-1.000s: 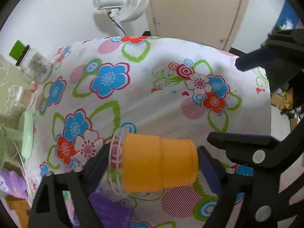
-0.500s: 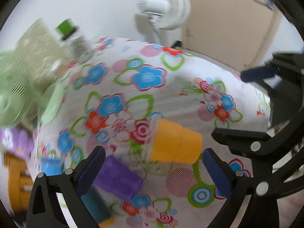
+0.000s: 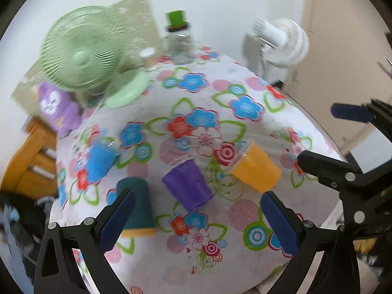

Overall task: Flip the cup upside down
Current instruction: 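Lift the orange cup with the left gripper and stand it rim-up on the table, then close the right gripper around the upright orange cup's body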

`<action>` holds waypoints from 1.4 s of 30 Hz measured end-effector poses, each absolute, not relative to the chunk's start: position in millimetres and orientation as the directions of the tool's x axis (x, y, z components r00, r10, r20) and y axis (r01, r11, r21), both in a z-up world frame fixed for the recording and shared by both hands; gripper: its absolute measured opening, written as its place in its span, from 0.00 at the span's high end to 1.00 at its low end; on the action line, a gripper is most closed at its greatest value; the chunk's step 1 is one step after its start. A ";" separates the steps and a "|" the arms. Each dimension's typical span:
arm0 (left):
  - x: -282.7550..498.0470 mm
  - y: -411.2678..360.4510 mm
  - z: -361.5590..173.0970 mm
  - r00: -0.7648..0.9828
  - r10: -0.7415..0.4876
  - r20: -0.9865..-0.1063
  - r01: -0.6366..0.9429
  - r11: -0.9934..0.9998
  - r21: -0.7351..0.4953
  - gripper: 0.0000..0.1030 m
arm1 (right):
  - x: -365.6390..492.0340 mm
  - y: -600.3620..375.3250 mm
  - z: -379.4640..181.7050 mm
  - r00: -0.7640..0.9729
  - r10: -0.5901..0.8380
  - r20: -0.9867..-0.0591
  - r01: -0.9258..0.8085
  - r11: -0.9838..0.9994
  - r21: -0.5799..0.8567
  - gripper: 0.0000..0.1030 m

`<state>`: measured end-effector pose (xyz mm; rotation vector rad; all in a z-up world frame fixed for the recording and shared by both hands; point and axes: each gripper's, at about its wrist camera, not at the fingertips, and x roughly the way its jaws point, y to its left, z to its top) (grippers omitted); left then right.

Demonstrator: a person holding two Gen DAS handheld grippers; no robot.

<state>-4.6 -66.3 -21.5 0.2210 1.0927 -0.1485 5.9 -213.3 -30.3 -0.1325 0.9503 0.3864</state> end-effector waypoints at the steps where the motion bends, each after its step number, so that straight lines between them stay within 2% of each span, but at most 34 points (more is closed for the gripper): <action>1: -6.0 -63.0 -19.5 0.456 -0.012 -0.890 0.208 0.974 0.094 0.00 | 4.5 -212.4 -28.2 0.526 0.273 -0.805 -0.384 0.921 0.062 0.06; 12: -27.6 -45.0 -27.4 0.455 -0.009 -0.891 0.038 0.999 0.010 0.00 | -2.4 -209.5 -33.6 0.528 0.355 -0.771 -0.418 0.899 0.128 0.06; 27: -34.7 -47.4 -110.0 0.363 0.000 -0.932 -0.017 1.000 -0.007 0.00 | -17.5 -223.3 -105.4 0.645 0.357 -0.675 -0.434 0.899 0.062 0.06; 30: -34.2 -44.0 -122.3 0.368 0.032 -0.929 -0.048 0.999 0.015 0.02 | -18.5 -219.9 -124.7 0.666 0.357 -0.655 -0.445 0.895 0.035 0.10; 38: -35.0 -39.0 -148.0 0.377 0.018 -0.926 -0.031 0.999 0.007 0.02 | -25.4 -212.5 -163.2 0.688 0.362 -0.629 -0.450 0.893 0.022 0.14; 42: -35.0 -40.2 -157.1 0.374 0.005 -0.927 -0.015 1.000 -0.001 0.02 | -28.1 -213.3 -178.1 0.687 0.354 -0.634 -0.437 0.899 0.027 0.19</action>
